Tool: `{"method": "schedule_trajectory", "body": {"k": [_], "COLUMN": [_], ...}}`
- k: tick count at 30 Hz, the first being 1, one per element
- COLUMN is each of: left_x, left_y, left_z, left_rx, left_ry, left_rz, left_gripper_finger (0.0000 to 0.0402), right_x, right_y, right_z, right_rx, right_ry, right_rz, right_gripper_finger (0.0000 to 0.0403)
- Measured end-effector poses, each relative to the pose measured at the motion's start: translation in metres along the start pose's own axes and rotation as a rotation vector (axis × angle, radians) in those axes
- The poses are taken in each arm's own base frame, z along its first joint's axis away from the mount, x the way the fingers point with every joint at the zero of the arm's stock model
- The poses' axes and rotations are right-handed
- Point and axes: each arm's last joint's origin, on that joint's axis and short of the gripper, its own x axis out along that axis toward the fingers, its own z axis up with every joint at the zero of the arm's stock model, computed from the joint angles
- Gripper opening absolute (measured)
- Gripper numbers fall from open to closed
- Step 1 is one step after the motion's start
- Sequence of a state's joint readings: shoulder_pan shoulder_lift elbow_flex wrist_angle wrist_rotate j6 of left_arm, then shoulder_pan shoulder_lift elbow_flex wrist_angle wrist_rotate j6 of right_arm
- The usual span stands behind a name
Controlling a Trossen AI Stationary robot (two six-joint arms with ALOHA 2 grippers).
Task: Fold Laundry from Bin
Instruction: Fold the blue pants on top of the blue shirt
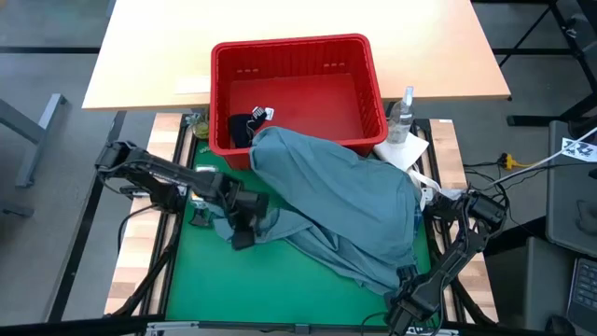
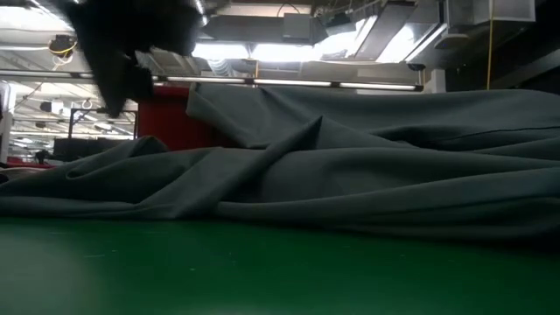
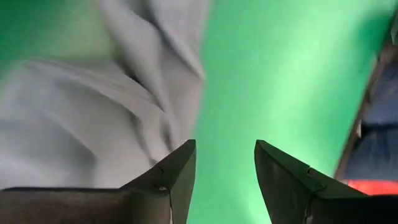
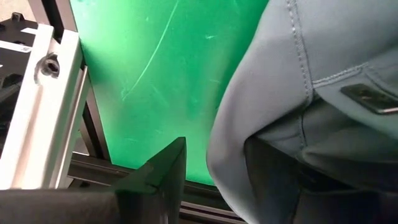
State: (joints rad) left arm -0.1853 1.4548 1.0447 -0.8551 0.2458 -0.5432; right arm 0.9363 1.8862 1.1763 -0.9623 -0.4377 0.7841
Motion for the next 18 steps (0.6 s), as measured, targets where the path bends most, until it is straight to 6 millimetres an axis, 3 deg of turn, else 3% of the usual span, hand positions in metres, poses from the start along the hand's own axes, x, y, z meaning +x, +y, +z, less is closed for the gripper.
{"method": "schedule_trajectory", "body": {"k": [8, 18], "left_x": [0.022, 0.031], "left_y": [-0.042, -0.068], "left_z": [-0.031, -0.061], "left_rx": [0.213, 0.288], "left_ry": [-0.022, -0.054], "left_rz": [0.152, 0.205], "left_gripper_finger": [0.0158, 0.0156], "right_x": [0.000, 0.000], "right_y": [0.000, 0.000], "right_z": [0.000, 0.002], "right_rx": [-0.001, 0.038], "right_ry": [-0.002, -0.049], "right_rz": [0.001, -0.022], "right_gripper_finger": [0.0166, 0.0166]}}
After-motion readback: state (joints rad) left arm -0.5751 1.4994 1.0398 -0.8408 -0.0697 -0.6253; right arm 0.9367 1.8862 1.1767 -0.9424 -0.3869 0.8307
